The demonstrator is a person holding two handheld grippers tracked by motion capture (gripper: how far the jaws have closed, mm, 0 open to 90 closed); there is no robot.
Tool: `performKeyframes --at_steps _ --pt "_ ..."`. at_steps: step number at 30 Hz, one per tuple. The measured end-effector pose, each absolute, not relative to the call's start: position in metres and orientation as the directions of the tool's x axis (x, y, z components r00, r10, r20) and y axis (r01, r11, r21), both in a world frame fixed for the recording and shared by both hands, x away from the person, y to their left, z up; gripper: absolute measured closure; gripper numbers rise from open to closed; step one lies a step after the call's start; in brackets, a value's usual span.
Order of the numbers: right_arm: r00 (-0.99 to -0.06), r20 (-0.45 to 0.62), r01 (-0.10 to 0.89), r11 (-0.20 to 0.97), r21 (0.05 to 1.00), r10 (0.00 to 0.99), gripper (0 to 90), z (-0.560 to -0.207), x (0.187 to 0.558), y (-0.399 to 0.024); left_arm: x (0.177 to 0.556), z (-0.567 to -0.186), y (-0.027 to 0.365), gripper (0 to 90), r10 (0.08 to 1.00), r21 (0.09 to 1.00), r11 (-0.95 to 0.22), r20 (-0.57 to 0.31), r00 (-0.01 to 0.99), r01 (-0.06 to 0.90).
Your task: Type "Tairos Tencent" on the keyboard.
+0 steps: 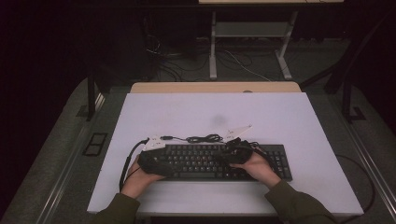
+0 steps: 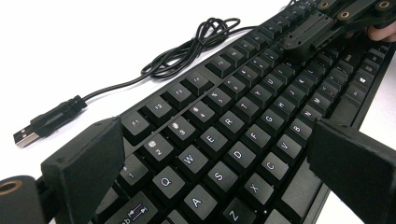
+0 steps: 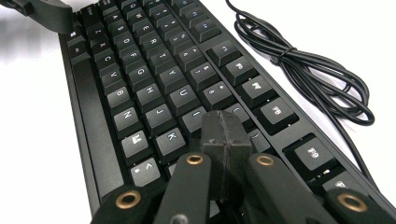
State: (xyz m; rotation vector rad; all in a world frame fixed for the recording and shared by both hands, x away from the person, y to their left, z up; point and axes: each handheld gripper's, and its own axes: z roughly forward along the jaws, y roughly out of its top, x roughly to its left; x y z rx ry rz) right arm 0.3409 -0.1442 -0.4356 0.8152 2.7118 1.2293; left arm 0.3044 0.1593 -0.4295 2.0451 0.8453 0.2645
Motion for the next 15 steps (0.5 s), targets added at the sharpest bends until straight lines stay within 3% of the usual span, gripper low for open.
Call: performKeyframes --at_steps 9,15 --pt "-0.856 0.166 0.444 0.532 0.721 0.490 88.7 -0.4329 0.3406 -0.1459 0.3042 -0.4292 0.1594 3.5 0.656 0.800 -0.378 -0.124 0.745 0.466" --pt "-0.853 0.169 0.444 0.516 0.732 0.495 82.4 -0.4310 0.3407 -0.1477 0.3041 -0.4290 0.1597 3.7 0.657 0.799 -0.378 -0.124 0.743 0.467"
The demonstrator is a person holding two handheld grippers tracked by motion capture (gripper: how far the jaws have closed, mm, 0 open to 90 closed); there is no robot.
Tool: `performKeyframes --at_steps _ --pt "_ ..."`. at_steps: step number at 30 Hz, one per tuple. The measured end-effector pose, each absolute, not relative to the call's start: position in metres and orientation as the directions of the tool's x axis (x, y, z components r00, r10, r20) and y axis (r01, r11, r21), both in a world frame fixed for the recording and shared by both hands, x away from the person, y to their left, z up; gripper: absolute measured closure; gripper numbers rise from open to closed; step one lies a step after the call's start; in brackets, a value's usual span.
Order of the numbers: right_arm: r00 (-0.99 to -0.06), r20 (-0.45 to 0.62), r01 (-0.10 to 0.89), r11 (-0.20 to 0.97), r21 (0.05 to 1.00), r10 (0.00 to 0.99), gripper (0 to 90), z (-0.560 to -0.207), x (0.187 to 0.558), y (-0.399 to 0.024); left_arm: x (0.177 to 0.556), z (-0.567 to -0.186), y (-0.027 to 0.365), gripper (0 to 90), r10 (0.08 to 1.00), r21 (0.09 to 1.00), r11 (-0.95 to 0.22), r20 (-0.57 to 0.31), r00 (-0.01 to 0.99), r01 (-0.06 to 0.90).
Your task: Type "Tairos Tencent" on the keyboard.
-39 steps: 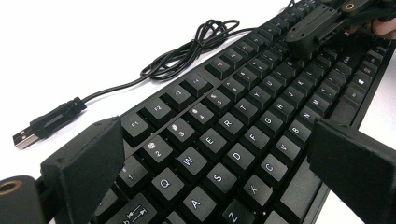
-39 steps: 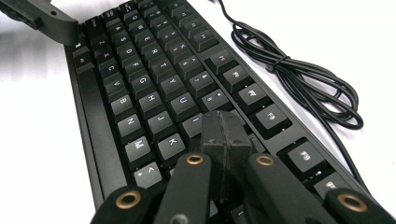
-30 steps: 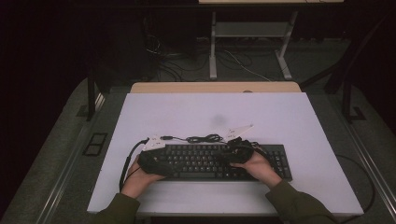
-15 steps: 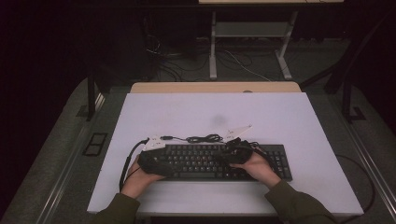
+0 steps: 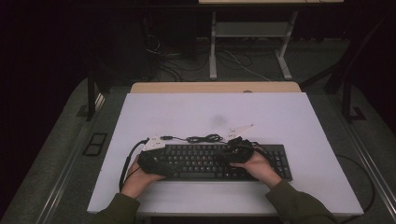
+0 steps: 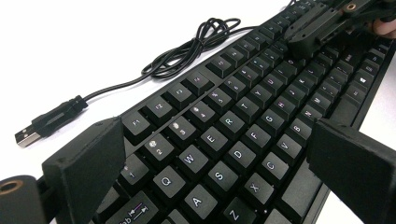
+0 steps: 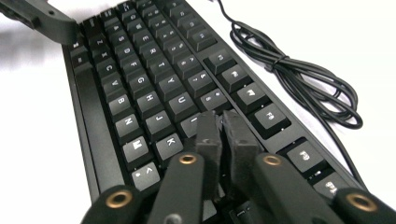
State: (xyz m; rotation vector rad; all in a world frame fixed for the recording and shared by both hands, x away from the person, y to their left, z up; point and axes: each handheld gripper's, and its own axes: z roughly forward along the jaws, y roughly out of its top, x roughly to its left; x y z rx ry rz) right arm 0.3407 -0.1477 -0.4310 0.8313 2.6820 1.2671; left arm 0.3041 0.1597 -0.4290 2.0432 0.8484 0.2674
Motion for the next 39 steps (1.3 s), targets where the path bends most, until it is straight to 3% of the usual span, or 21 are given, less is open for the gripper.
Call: performKeyframes --at_steps 11,19,27,39 --pt "-0.831 0.177 0.460 0.471 0.753 0.528 55.1 -0.427 0.342 -0.153 0.304 -0.428 0.161 5.7 0.661 0.800 -0.378 -0.120 0.741 0.466" --pt "-0.824 0.179 0.469 0.469 0.748 0.538 41.4 -0.428 0.344 -0.156 0.302 -0.427 0.162 14.3 0.661 0.799 -0.381 -0.117 0.741 0.466" --pt "-0.811 0.182 0.479 0.452 0.752 0.556 37.4 -0.428 0.347 -0.160 0.301 -0.426 0.163 26.3 0.646 0.803 -0.384 -0.119 0.754 0.455" --pt "-0.802 0.186 0.485 0.437 0.757 0.567 37.2 -0.427 0.348 -0.163 0.301 -0.428 0.162 58.2 0.593 0.792 -0.415 -0.138 0.793 0.448"
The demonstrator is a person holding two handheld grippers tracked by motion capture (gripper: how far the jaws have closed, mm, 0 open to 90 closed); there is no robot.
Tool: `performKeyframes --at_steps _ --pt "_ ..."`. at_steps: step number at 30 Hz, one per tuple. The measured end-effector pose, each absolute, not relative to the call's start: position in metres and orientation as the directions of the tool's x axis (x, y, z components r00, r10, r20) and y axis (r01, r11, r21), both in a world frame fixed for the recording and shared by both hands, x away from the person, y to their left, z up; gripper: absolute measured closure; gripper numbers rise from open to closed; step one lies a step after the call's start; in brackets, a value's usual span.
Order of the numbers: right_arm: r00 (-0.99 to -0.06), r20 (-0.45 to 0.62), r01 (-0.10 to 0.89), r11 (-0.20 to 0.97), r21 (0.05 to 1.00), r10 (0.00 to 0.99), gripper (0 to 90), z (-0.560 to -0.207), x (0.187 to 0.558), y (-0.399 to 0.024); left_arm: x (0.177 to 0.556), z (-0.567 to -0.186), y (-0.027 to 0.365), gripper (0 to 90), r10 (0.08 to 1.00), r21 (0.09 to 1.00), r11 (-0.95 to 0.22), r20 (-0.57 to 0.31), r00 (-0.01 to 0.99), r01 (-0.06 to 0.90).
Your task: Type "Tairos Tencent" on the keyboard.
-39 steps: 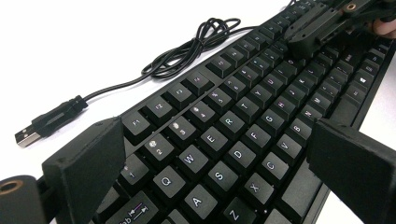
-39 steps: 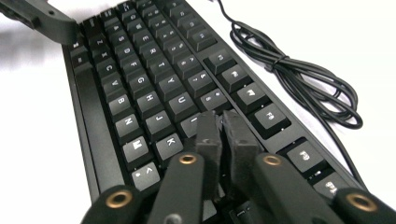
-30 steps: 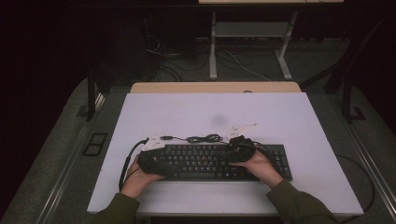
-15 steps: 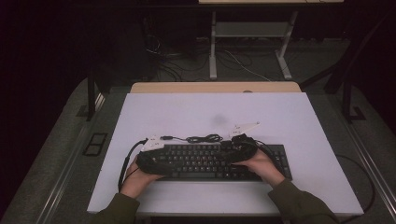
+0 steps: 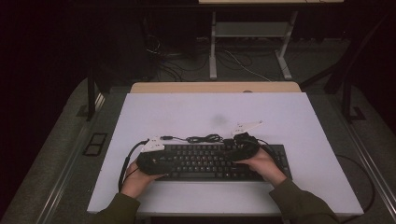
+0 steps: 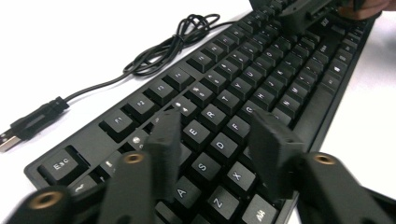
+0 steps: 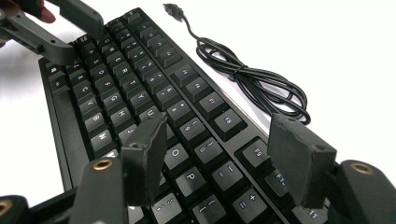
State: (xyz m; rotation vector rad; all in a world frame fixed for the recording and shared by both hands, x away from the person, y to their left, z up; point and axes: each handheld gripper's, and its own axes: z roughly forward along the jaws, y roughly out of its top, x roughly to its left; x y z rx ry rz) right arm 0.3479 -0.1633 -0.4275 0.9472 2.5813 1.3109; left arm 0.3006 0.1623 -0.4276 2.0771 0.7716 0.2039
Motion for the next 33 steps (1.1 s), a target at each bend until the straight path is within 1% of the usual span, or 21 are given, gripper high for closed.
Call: performKeyframes --at_steps 7,10,25,33 --pt "-0.803 0.185 0.484 0.439 0.757 0.567 37.2 -0.4278 0.3481 -0.1632 0.3019 -0.4292 0.1606 82.1 0.588 0.774 -0.433 -0.146 0.795 0.462" --pt "-0.802 0.184 0.484 0.438 0.757 0.568 37.2 -0.4278 0.3481 -0.1631 0.3028 -0.4295 0.1604 88.8 0.587 0.766 -0.441 -0.149 0.796 0.469" --pt "-0.802 0.185 0.484 0.438 0.757 0.568 37.2 -0.4276 0.3480 -0.1633 0.3052 -0.4333 0.1599 88.8 0.597 0.739 -0.458 -0.156 0.787 0.494" --pt "-0.803 0.183 0.483 0.440 0.757 0.567 37.2 -0.4277 0.3478 -0.1630 0.3061 -0.4353 0.1587 88.8 0.588 0.733 -0.475 -0.147 0.795 0.487"
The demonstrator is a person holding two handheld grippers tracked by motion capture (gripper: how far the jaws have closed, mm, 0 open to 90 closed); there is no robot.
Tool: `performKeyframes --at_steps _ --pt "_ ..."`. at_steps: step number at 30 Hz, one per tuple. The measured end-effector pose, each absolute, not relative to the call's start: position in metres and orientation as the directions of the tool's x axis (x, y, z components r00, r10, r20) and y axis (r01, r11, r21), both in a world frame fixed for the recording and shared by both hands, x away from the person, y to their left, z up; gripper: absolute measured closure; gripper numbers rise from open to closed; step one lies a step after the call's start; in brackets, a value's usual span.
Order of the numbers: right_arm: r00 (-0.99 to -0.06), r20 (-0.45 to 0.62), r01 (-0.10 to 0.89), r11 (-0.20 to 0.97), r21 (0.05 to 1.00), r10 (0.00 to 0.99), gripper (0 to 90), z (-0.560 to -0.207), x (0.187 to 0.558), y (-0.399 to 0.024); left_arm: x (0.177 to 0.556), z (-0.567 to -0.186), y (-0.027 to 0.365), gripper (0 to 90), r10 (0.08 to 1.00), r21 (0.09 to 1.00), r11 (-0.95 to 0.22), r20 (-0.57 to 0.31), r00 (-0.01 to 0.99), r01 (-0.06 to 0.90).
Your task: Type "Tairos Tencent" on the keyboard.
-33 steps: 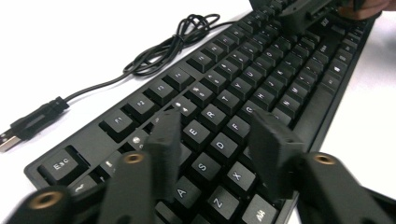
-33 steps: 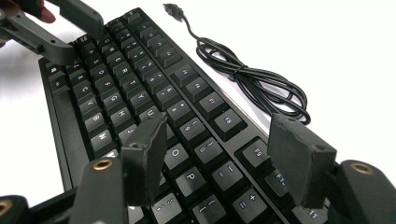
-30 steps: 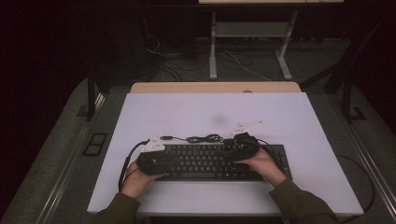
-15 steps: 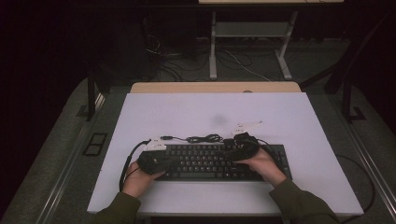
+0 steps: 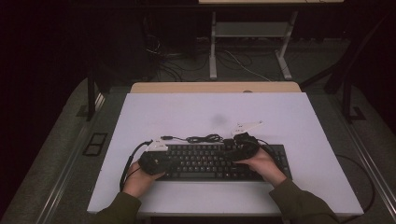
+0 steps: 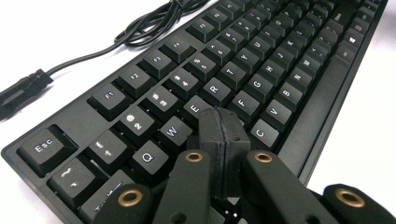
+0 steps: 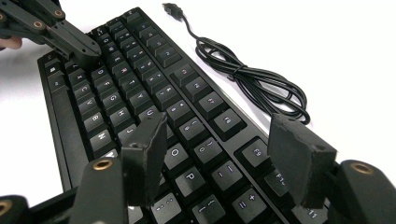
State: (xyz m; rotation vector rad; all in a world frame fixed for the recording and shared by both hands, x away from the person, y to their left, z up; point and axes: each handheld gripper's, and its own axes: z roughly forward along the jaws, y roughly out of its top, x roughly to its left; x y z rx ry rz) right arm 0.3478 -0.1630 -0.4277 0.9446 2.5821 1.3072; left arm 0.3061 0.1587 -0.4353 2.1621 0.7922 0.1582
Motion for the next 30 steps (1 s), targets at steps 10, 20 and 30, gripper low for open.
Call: performKeyframes --at_steps 10,20,30 --pt "-0.801 0.185 0.485 0.437 0.758 0.569 37.2 -0.4269 0.3474 -0.1632 0.3060 -0.4333 0.1603 88.6 0.595 0.742 -0.459 -0.152 0.789 0.489" --pt "-0.800 0.188 0.487 0.433 0.758 0.570 37.2 -0.4266 0.3473 -0.1634 0.3047 -0.4300 0.1607 82.6 0.601 0.753 -0.445 -0.151 0.785 0.485" --pt "-0.802 0.186 0.483 0.433 0.761 0.568 36.2 -0.4251 0.3462 -0.1644 0.3024 -0.4272 0.1585 63.6 0.599 0.767 -0.426 -0.158 0.785 0.480"
